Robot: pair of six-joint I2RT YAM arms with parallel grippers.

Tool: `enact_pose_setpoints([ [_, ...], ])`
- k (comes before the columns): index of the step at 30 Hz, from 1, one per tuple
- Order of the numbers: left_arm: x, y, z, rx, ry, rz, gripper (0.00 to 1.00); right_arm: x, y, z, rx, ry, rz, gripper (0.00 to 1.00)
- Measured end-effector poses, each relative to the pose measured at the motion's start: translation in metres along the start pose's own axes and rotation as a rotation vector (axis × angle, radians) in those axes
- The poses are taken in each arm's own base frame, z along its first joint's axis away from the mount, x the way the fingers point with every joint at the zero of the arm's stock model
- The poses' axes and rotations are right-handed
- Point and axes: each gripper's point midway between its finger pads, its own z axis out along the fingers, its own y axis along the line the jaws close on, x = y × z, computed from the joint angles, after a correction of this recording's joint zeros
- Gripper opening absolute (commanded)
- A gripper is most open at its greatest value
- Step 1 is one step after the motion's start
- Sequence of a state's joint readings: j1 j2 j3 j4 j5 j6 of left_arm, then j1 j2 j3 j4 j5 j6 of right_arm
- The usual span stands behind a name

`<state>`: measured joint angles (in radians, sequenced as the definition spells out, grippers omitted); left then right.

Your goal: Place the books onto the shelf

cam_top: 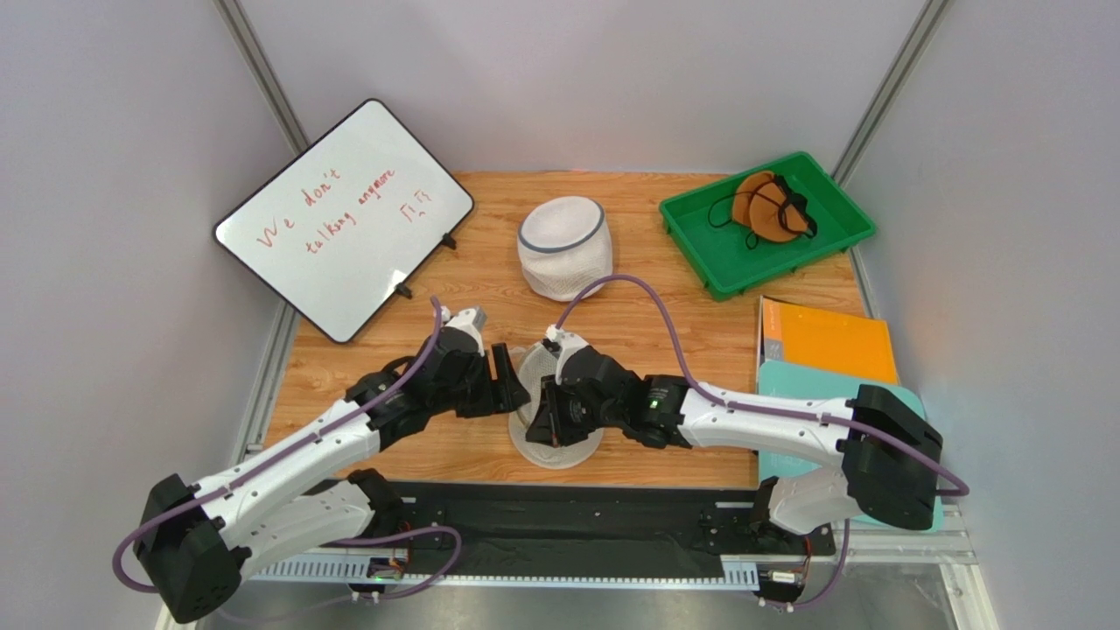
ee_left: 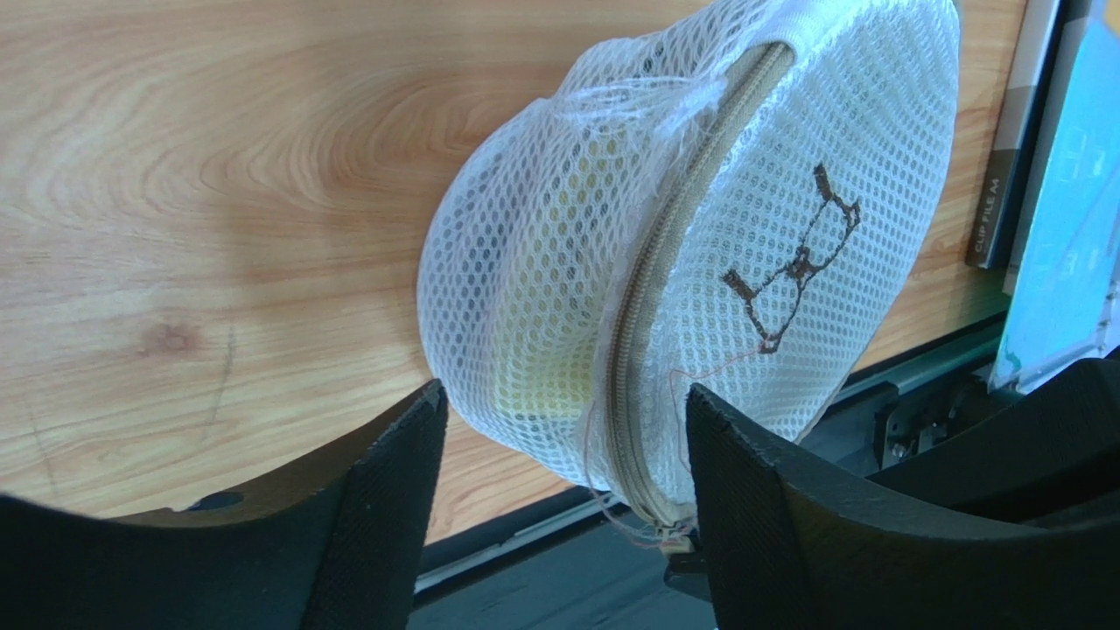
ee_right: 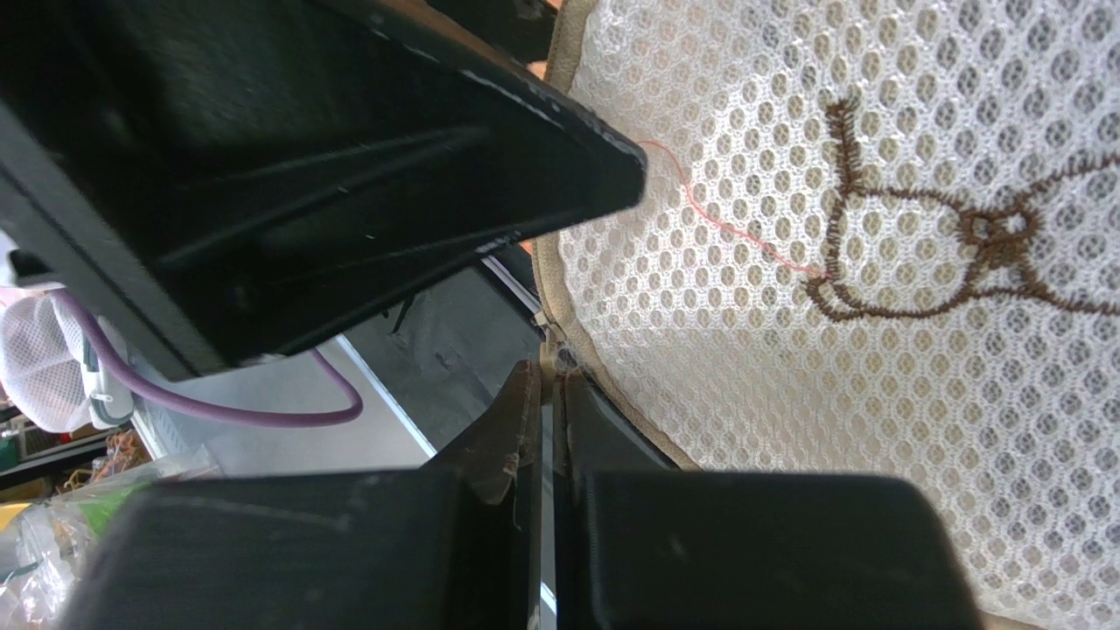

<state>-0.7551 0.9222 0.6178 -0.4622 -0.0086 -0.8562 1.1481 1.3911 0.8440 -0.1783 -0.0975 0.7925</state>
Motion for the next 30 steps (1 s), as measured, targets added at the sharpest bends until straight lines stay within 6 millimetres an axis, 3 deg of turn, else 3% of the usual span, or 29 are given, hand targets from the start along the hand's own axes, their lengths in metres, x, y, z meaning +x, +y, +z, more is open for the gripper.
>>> enact_pose_setpoints([
  [3,0.004,-0.003,0.002,0.013,0.007,-0.011,0.44,0.000,0.001,0.000,-0.004,0.001,-0.001,0.00],
  [8,0.009,-0.011,0.007,0.042,0.022,-0.023,0.25,0.001,0.001,0.001,-0.005,0.007,0.000,0.00],
  [13,0.009,-0.014,0.009,0.062,0.020,-0.039,0.00,0.001,0.001,0.002,-0.004,0.008,0.000,0.00],
  [30,0.002,-0.013,0.015,0.045,0.010,-0.033,0.00,0.006,-0.008,0.000,0.015,0.006,0.005,0.00],
])
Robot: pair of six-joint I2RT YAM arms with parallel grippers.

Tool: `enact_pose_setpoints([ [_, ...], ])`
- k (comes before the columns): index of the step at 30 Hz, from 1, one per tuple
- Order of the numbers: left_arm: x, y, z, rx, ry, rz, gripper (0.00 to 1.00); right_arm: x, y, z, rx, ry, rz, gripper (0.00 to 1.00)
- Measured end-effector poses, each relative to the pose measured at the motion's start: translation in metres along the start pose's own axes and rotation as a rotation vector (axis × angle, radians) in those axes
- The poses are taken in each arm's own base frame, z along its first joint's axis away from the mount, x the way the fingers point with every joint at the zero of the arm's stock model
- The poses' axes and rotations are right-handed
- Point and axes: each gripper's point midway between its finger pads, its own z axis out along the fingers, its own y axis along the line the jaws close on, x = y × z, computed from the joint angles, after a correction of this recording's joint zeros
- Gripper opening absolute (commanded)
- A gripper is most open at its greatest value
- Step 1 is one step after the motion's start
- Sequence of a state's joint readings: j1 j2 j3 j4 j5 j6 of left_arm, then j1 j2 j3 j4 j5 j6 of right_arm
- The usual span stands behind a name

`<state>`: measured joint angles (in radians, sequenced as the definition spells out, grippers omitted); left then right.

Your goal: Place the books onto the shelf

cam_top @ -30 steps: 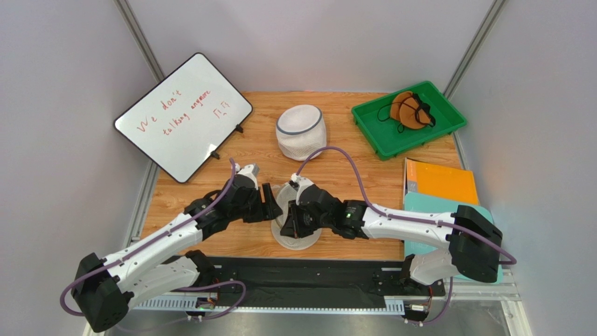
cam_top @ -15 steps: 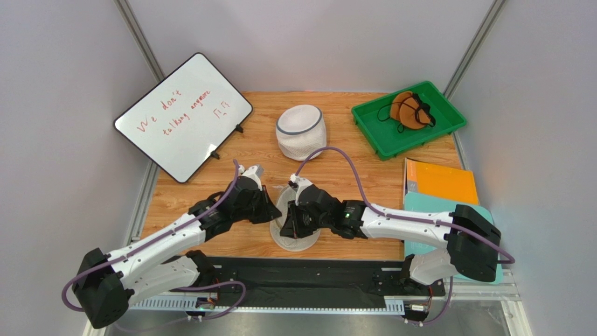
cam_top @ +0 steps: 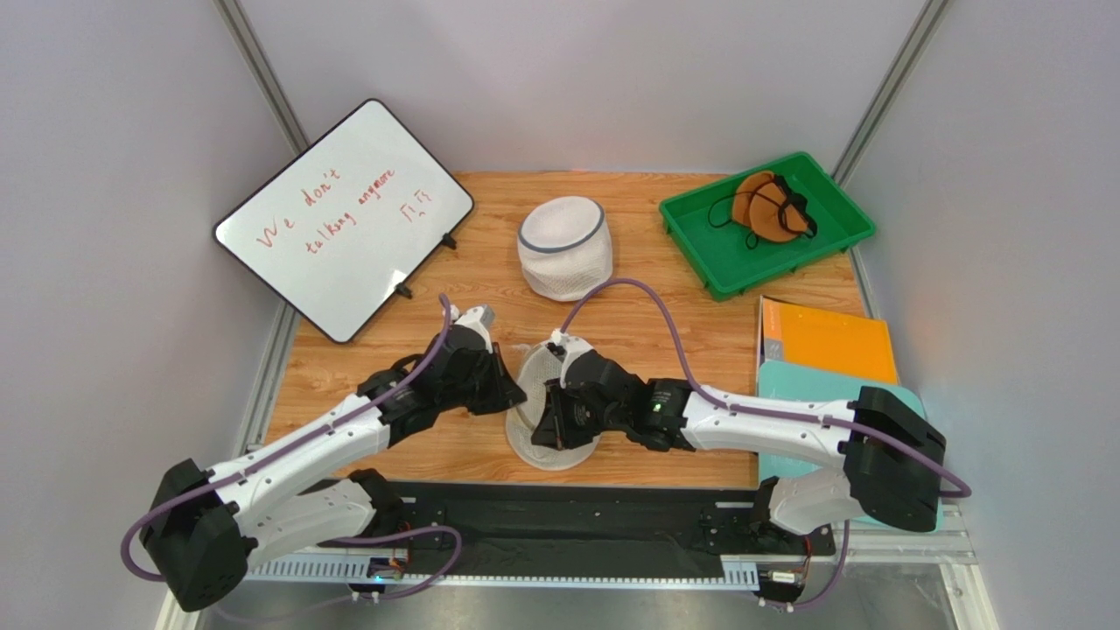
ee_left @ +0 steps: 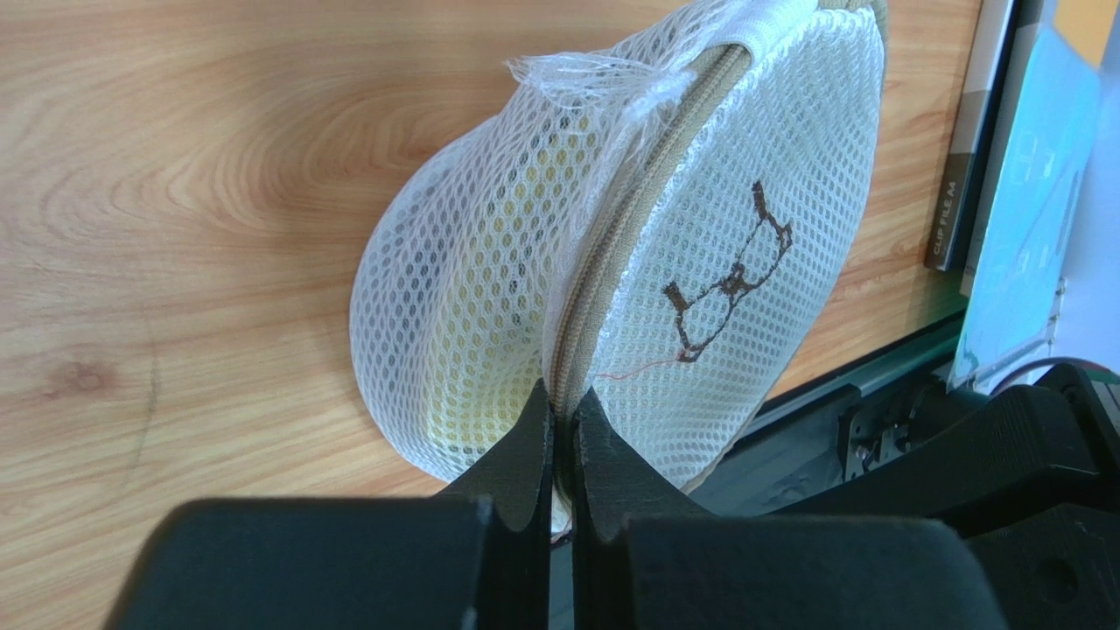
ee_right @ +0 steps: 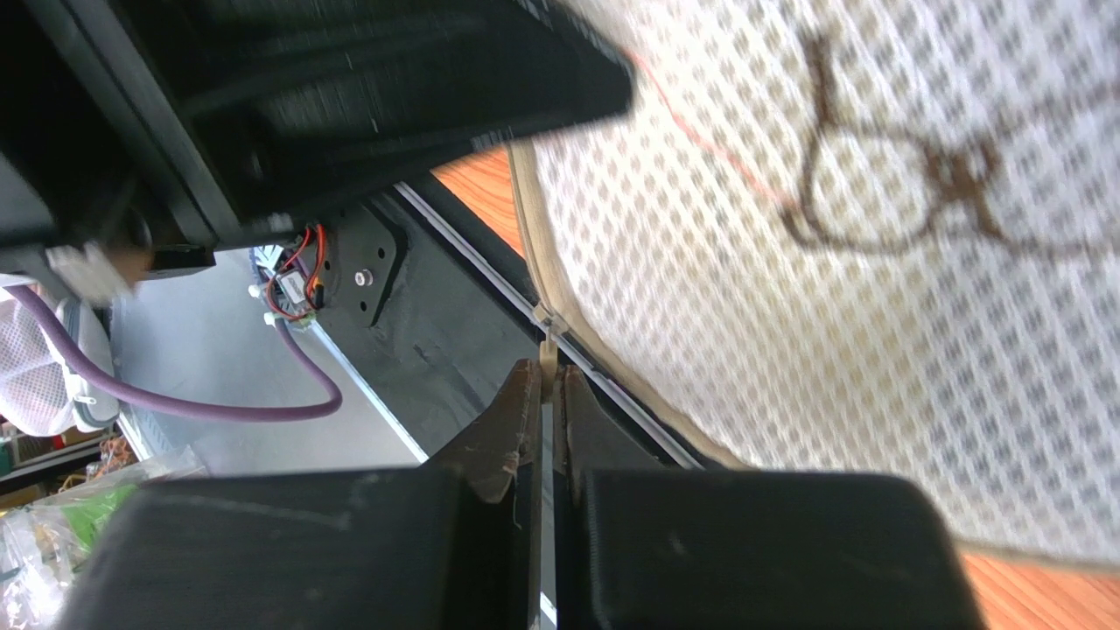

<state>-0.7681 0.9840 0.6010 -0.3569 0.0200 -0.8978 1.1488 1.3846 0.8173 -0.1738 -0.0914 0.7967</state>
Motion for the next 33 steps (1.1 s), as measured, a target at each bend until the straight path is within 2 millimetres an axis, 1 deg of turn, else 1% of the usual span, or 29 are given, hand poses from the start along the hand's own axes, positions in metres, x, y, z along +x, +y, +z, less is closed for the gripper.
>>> enact_pose_setpoints([
  [6,-0.010,0.007,0.000,-0.009,-0.015,-0.001,0.00,0.002,-0.005,-0.005,0.009,-0.012,0.006,0.00],
  [16,-0.020,0.004,0.005,-0.007,0.003,0.040,0.00,0.001,-0.009,-0.011,0.021,-0.033,0.011,0.00],
  [18,-0.022,0.003,0.006,-0.007,0.010,0.050,0.00,0.001,-0.010,-0.012,0.022,-0.037,0.010,0.00],
  [22,-0.029,-0.007,0.011,0.004,0.027,0.079,0.01,-0.002,-0.010,-0.013,0.025,-0.051,0.010,0.00],
  [23,-0.030,-0.008,0.013,0.002,0.033,0.084,0.14,-0.003,-0.010,-0.014,0.026,-0.055,0.010,0.00],
  [24,-0.032,-0.010,0.015,0.001,0.040,0.088,0.23,-0.003,-0.010,-0.014,0.029,-0.058,0.010,0.00],
  [25,-0.032,-0.011,0.017,-0.003,0.048,0.094,0.50,-0.004,-0.011,-0.014,0.031,-0.061,0.011,0.00],
  [26,-0.033,-0.012,0.018,-0.007,0.052,0.098,0.61,-0.004,-0.011,-0.014,0.032,-0.062,0.011,0.00],
  [28,-0.038,-0.011,0.019,-0.013,0.042,0.108,0.77,-0.002,-0.011,-0.014,0.029,-0.052,0.011,0.00],
  [30,-0.041,-0.012,0.016,-0.010,0.027,0.102,0.80,0.000,-0.010,-0.014,0.028,-0.043,0.010,0.00],
  [33,-0.048,-0.017,0.003,0.017,-0.017,0.093,0.80,0.002,-0.010,-0.014,0.028,-0.034,0.010,0.00],
])
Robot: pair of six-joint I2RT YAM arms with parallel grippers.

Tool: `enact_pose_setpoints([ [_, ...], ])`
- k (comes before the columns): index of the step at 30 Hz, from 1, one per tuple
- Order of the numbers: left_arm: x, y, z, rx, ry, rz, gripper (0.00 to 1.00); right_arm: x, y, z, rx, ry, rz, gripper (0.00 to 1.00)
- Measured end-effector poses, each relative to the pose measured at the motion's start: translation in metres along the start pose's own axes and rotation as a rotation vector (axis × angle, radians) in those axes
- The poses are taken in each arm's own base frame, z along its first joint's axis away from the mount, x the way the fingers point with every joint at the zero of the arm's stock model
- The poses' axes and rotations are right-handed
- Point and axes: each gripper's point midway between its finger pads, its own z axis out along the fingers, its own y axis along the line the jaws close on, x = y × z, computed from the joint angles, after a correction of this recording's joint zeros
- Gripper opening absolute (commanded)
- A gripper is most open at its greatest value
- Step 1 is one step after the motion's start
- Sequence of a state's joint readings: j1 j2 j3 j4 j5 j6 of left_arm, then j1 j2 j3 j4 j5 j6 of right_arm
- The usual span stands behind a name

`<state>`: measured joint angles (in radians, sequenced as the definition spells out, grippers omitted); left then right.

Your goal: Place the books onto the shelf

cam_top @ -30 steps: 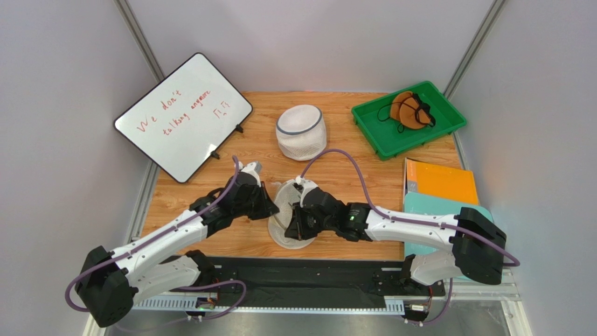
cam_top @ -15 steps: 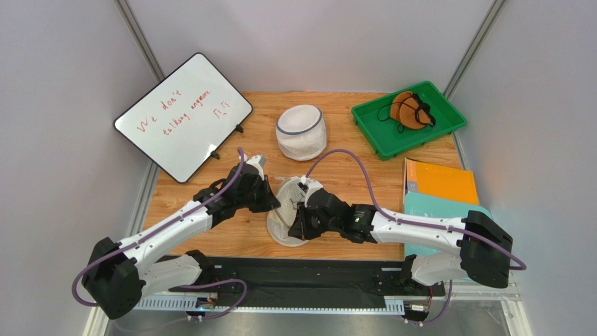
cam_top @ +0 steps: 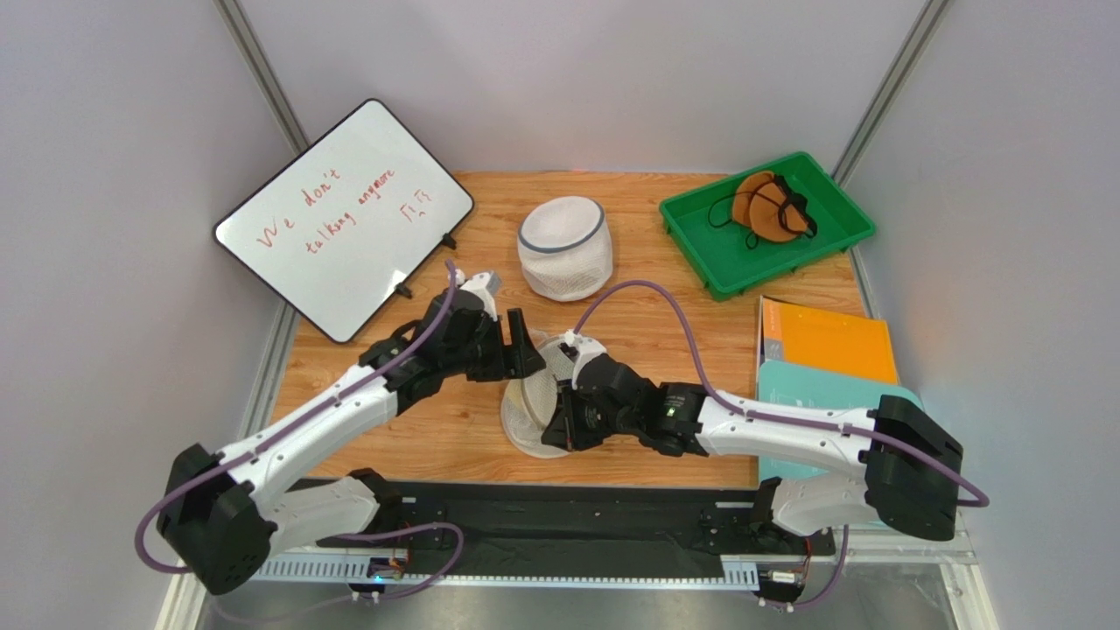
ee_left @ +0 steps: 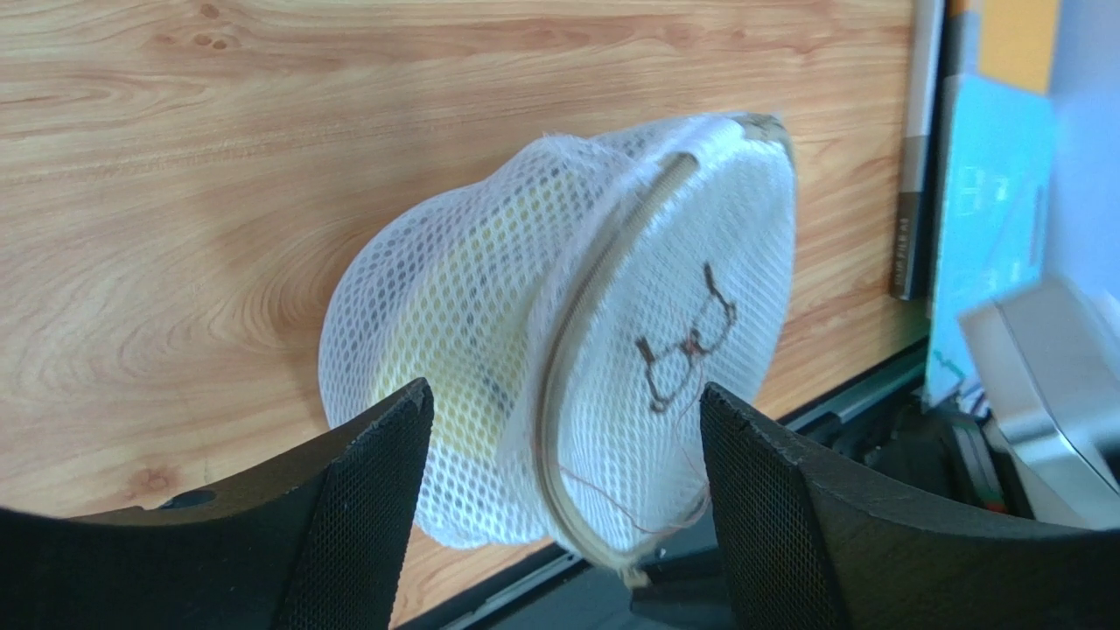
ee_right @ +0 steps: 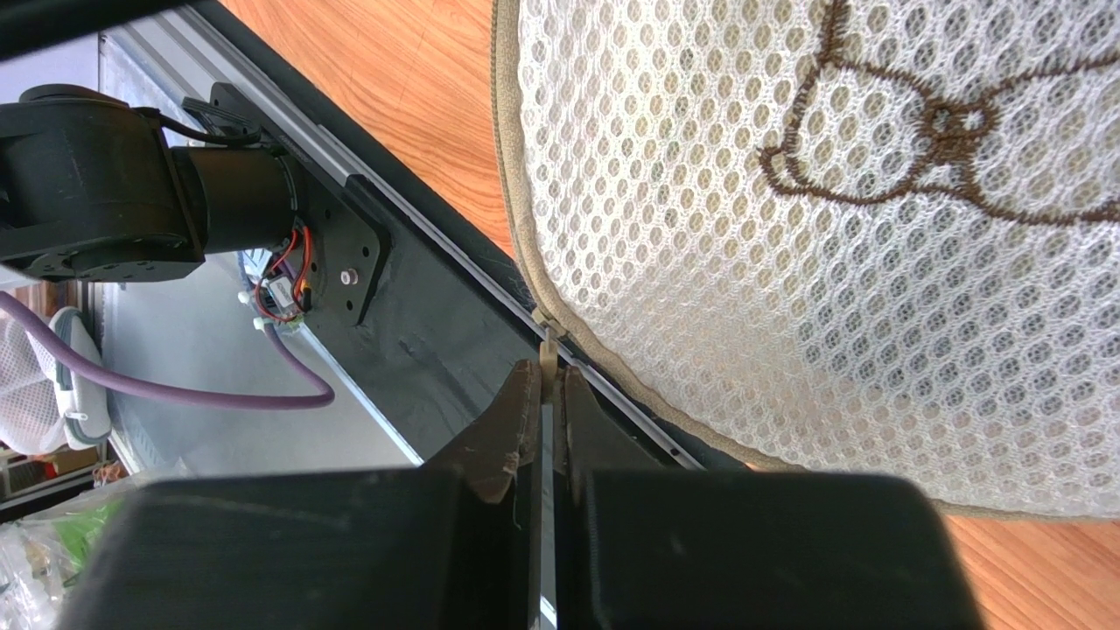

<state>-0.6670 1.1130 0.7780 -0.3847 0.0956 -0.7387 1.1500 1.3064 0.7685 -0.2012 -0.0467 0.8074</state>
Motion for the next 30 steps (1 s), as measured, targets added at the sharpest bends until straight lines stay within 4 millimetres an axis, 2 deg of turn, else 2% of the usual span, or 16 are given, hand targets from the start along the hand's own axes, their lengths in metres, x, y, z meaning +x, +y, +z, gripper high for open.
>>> enact_pose_setpoints([
  [4,-0.002,-0.004,-0.024,0.047,-0.073,-0.017,0.77,0.000,0.002,0.002,-0.002,0.010,0.000,0.00],
  [6,0.005,-0.001,-0.029,0.051,-0.084,-0.034,0.76,0.001,0.003,0.004,-0.002,0.017,0.001,0.00],
  [13,0.060,0.023,-0.017,-0.008,0.022,-0.082,0.74,0.000,0.007,0.011,-0.006,0.036,0.001,0.00],
  [15,0.068,0.022,-0.016,-0.008,0.039,-0.086,0.73,0.000,0.009,0.012,-0.010,0.038,0.000,0.00],
  [18,0.069,0.020,-0.015,-0.004,0.037,-0.101,0.70,-0.001,0.012,0.013,-0.015,0.041,-0.002,0.00],
  [20,0.066,0.017,-0.014,0.007,0.025,-0.110,0.63,0.000,0.014,0.013,-0.020,0.044,-0.004,0.00],
  [21,0.065,0.016,-0.014,0.012,0.021,-0.116,0.55,0.000,0.015,0.013,-0.023,0.044,-0.005,0.00],
  [23,0.063,0.013,-0.014,0.022,0.013,-0.123,0.45,0.000,0.016,0.013,-0.025,0.045,-0.007,0.00],
  [24,0.062,0.012,-0.013,0.024,0.012,-0.127,0.35,0.000,0.017,0.013,-0.025,0.046,-0.007,0.00],
  [26,0.061,0.010,-0.013,0.029,0.009,-0.134,0.24,0.000,0.017,0.013,-0.026,0.047,-0.008,0.00],
  [27,0.061,0.010,-0.013,0.031,0.009,-0.136,0.15,0.000,0.017,0.014,-0.026,0.047,-0.009,0.00],
  [30,0.060,0.009,-0.013,0.034,0.006,-0.143,0.01,0.002,0.016,0.015,-0.021,0.051,-0.008,0.00],
])
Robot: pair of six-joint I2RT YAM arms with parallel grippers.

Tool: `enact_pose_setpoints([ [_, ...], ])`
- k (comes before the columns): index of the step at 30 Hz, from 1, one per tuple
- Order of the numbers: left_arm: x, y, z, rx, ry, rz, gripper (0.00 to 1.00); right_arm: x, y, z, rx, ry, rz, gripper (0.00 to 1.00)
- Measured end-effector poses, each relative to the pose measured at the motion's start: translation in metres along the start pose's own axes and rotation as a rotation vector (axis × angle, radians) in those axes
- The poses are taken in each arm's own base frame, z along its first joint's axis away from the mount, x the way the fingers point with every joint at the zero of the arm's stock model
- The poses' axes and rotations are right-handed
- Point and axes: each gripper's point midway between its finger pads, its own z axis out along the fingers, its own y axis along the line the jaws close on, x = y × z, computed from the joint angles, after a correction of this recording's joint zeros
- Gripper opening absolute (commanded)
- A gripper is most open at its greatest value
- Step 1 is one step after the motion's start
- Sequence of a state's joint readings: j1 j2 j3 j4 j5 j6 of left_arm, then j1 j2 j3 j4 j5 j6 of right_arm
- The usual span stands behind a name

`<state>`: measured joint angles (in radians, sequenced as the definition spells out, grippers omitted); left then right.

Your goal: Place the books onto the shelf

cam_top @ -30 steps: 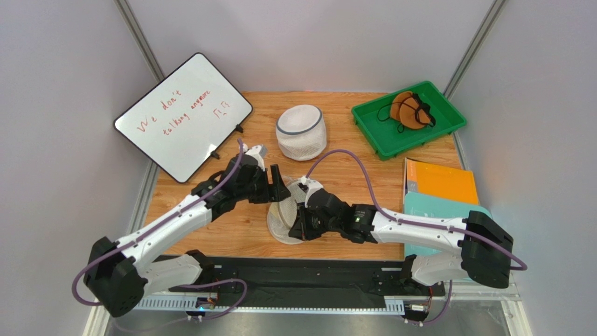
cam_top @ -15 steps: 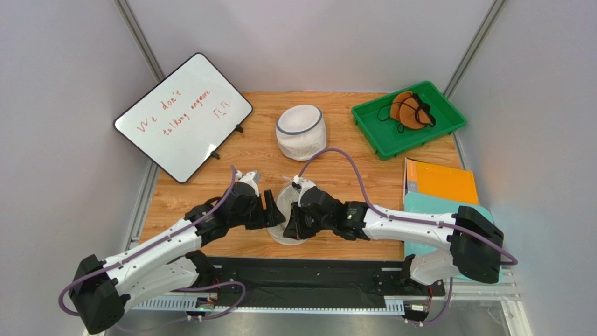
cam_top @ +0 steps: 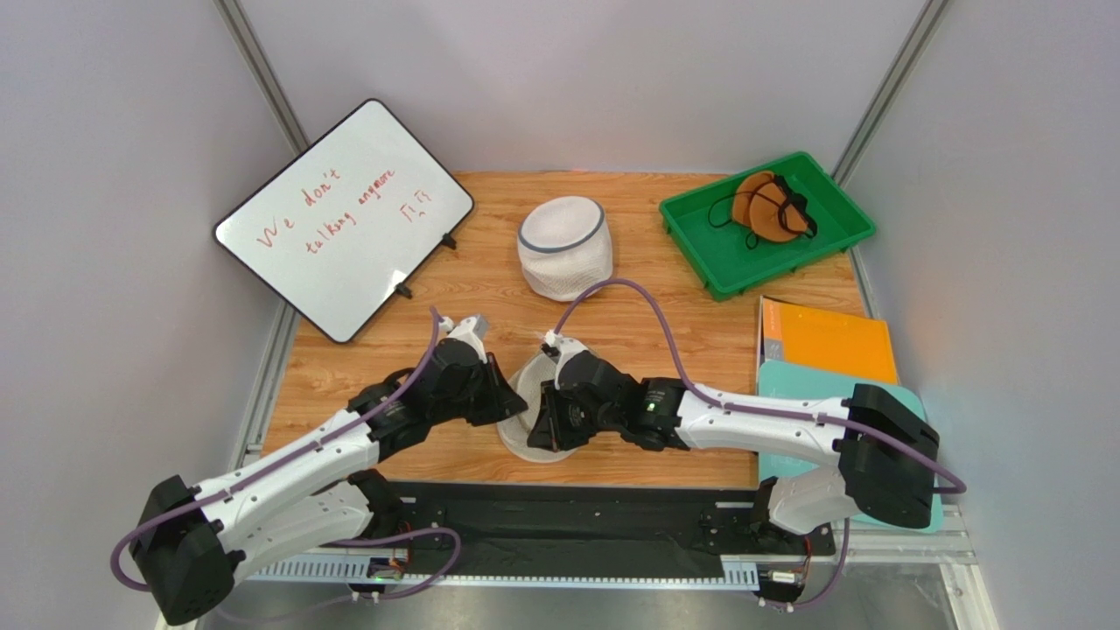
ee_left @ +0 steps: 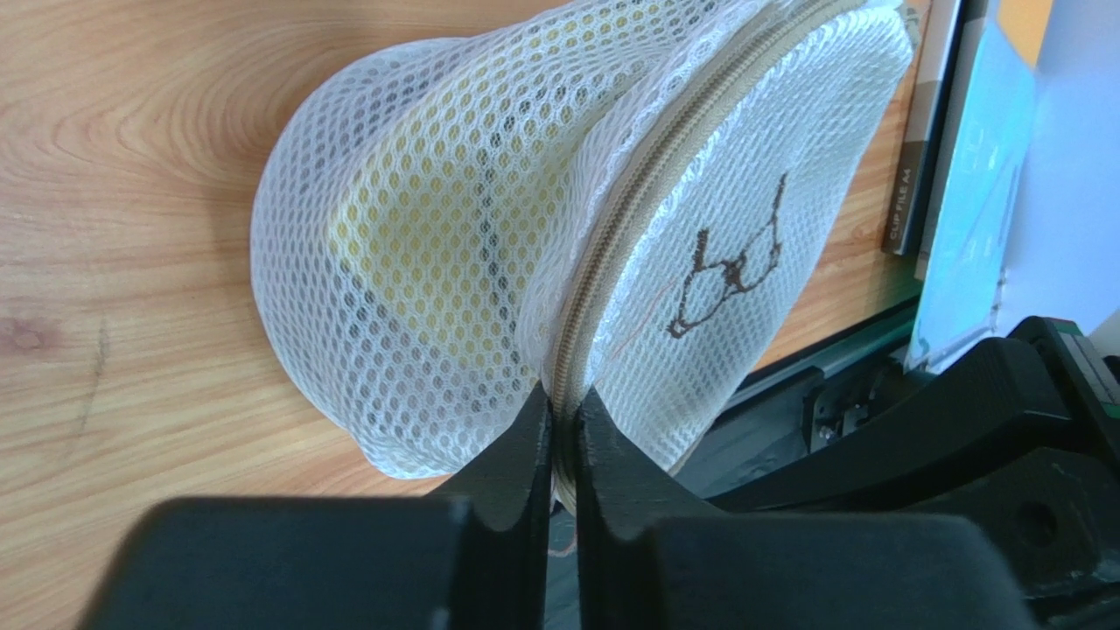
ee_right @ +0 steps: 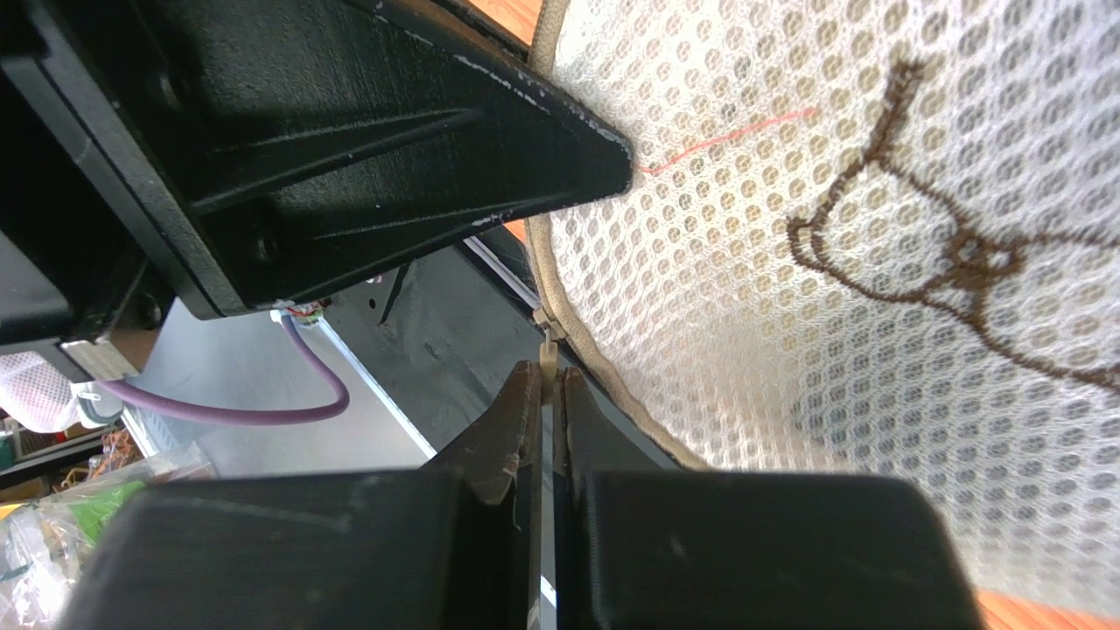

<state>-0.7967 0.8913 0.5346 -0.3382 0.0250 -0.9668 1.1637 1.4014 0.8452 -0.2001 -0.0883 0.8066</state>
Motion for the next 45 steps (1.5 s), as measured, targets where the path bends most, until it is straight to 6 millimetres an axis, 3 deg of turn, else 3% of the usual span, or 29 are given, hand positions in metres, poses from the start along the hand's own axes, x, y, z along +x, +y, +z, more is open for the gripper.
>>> enact_pose_setpoints([
  [12,0.000,0.004,0.006,-0.032,0.010,0.003,0.00,0.001,-0.002,0.001,0.007,0.001,0.001,0.00],
  [33,-0.022,0.010,0.015,-0.062,0.018,0.030,0.00,0.007,-0.019,-0.011,0.038,-0.029,0.009,0.00],
  [41,-0.024,0.002,0.025,-0.045,0.074,0.092,0.00,0.008,-0.023,-0.013,0.052,-0.038,0.013,0.00],
  [43,-0.026,-0.003,0.027,-0.038,0.086,0.107,0.14,0.007,-0.024,-0.014,0.055,-0.045,0.013,0.00],
  [44,-0.028,-0.006,0.028,-0.031,0.090,0.113,0.45,0.006,-0.024,-0.014,0.056,-0.048,0.013,0.00],
  [45,-0.029,-0.010,0.029,-0.023,0.093,0.121,0.60,0.006,-0.024,-0.014,0.058,-0.050,0.014,0.00],
])
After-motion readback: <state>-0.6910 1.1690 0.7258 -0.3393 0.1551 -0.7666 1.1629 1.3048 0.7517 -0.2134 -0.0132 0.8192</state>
